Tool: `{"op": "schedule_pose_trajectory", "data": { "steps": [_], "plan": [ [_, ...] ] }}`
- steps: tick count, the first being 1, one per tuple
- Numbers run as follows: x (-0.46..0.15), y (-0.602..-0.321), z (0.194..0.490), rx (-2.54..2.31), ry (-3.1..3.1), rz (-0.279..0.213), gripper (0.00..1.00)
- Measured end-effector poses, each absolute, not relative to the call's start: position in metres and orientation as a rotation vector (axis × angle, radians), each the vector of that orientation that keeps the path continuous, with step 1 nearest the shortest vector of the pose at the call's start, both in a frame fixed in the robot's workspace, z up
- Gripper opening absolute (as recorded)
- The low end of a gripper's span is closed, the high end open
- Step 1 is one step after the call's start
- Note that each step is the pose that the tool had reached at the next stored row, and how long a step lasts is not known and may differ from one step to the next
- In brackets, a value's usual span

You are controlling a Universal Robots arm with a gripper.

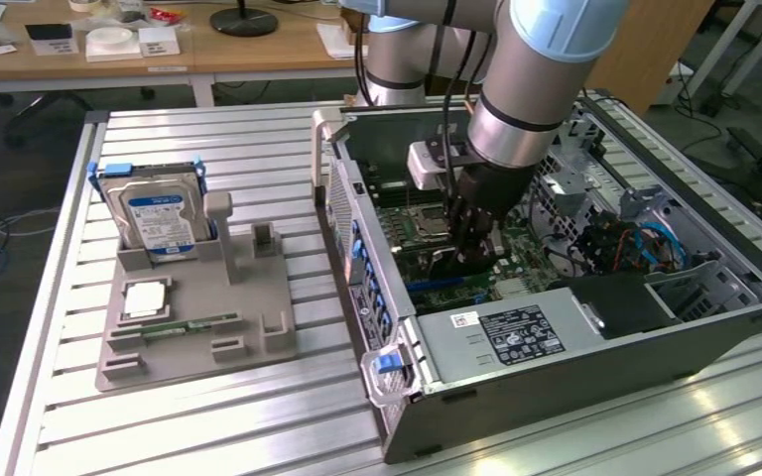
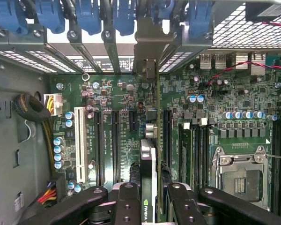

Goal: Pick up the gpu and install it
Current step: 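Insert the gpu into the slot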

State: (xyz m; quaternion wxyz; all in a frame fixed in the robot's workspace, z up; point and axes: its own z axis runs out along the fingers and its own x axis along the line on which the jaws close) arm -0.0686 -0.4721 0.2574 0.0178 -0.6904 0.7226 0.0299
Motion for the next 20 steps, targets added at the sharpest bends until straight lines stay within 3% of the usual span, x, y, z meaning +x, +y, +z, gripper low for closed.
{"op": "schedule_pose_trajectory", "data": {
  "steps": [20],
  "plan": [
    [-0.0698, -0.4722, 0.2561, -2.143, 2.256, 0.083, 0.26]
  ]
}}
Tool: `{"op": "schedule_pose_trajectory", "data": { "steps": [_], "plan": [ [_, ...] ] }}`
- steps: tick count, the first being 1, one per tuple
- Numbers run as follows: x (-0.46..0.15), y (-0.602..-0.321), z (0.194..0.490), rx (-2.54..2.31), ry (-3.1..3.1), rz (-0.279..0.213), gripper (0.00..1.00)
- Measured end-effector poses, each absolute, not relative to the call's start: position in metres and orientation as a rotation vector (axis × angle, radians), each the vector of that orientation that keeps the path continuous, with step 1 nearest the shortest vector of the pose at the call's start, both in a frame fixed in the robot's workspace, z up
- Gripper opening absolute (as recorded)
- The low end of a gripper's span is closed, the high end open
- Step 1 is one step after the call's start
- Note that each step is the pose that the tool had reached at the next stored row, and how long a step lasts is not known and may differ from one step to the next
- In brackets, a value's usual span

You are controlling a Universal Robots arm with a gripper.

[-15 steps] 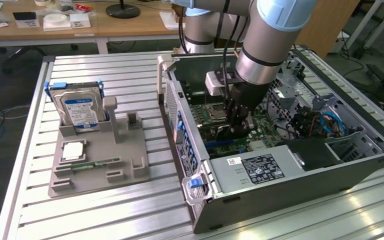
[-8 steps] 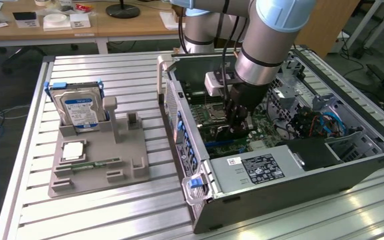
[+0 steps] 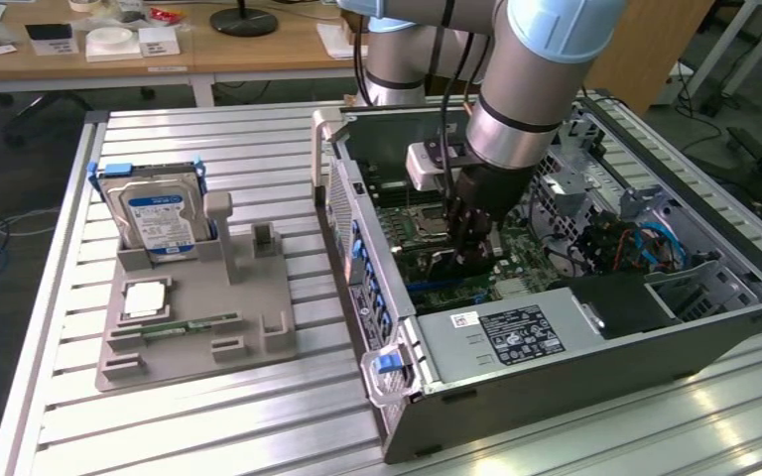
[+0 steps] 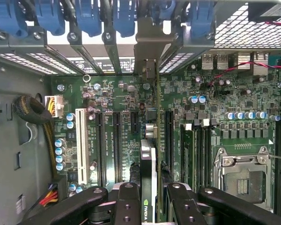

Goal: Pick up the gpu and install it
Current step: 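Insert the gpu into the slot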

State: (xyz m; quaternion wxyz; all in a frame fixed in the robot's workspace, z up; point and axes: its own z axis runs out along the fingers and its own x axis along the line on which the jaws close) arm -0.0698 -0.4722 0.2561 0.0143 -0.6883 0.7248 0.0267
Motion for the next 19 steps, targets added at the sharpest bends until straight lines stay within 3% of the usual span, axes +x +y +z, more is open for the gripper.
{"op": "schedule_pose_trajectory", "data": {
  "steps": [18, 19],
  "plan": [
    [-0.0677, -0.4708, 0.2560, -2.138, 2.268, 0.080, 0.26],
    [-0.0677, -0.4691, 0.2561, -2.107, 2.241, 0.143, 0.26]
  ]
}}
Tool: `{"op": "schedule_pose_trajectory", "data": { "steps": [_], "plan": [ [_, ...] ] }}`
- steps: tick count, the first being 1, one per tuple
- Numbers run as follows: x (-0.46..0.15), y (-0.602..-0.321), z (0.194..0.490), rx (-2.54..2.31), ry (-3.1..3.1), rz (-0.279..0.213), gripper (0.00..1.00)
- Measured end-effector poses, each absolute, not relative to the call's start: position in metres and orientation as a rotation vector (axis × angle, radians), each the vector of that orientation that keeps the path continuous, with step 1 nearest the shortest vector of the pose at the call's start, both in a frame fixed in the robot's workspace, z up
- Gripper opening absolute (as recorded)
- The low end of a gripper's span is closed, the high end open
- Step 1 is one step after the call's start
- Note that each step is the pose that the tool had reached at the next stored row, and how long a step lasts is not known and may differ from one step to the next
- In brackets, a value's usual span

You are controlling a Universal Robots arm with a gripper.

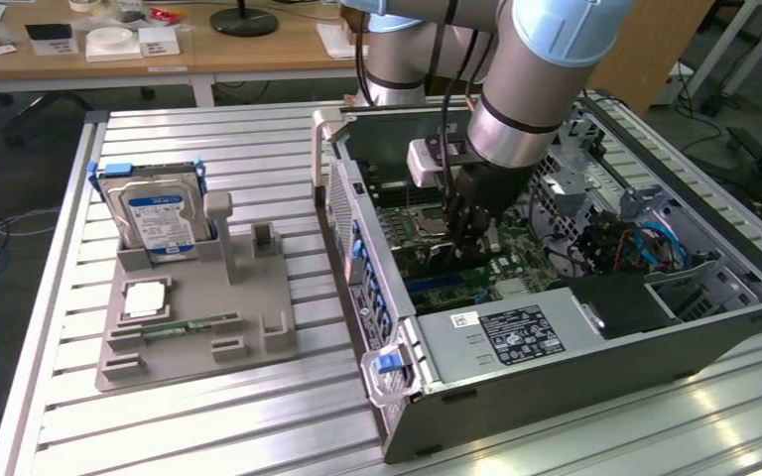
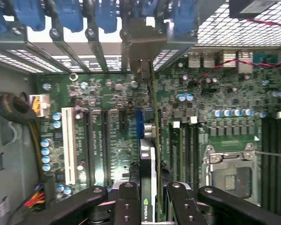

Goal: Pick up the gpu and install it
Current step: 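Insert the gpu into the slot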

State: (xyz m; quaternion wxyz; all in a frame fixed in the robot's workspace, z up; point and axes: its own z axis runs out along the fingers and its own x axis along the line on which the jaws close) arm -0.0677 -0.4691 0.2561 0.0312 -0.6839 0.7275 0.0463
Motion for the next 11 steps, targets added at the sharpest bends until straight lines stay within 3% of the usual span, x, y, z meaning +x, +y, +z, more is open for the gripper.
{"op": "schedule_pose_trajectory", "data": {
  "steps": [11],
  "plan": [
    [-0.0676, -0.4692, 0.2561, -2.099, 2.275, 0.111, 0.26]
  ]
}}
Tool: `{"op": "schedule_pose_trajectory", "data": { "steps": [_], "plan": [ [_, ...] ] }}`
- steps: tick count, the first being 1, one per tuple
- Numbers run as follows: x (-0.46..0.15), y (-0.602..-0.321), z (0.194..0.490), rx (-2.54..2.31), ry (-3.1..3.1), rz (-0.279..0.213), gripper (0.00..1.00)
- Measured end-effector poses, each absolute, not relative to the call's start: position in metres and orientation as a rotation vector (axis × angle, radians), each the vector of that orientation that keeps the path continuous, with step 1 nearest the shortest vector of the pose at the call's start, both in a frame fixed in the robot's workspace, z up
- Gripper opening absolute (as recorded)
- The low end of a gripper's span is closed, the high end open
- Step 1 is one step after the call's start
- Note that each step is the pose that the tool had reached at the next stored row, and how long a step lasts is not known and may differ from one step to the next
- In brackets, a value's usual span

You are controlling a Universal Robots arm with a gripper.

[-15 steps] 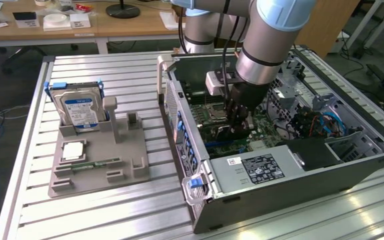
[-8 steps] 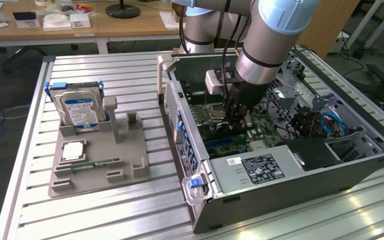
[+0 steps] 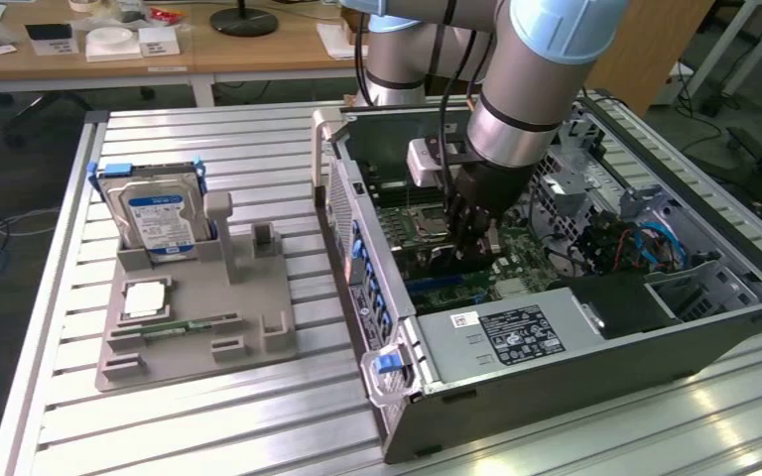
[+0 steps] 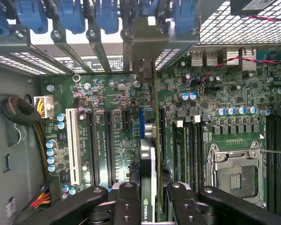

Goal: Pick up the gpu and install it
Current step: 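Insert the gpu into the slot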

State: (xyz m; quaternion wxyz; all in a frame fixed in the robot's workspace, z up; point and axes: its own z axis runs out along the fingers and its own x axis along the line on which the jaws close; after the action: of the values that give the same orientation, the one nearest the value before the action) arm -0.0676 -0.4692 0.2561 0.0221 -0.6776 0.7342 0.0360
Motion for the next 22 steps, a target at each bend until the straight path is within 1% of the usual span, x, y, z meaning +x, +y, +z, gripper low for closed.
{"op": "schedule_pose_trajectory", "data": {
  "steps": [22],
  "plan": [
    [-0.0598, -0.4692, 0.2560, -2.103, 2.275, 0.110, 0.26]
  ]
}}
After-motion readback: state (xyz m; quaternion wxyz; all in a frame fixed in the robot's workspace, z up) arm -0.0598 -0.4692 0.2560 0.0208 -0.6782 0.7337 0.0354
